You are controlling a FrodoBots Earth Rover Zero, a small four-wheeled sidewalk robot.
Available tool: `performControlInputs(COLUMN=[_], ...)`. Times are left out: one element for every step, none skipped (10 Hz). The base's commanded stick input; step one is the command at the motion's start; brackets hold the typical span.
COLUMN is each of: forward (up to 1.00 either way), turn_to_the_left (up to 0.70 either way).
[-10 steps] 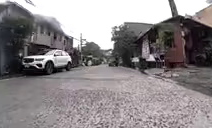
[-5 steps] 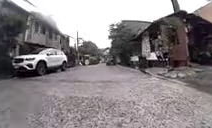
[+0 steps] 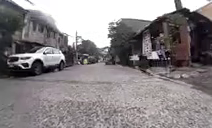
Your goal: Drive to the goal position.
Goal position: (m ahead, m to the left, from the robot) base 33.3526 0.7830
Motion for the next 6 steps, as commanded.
performControlInputs(forward=[1.00, 1.00, 1.00, 1.00, 1.00, 1.00], turn_to_the_left=[0.00, 0.00, 0.00, 0.00, 0.00, 0.00])
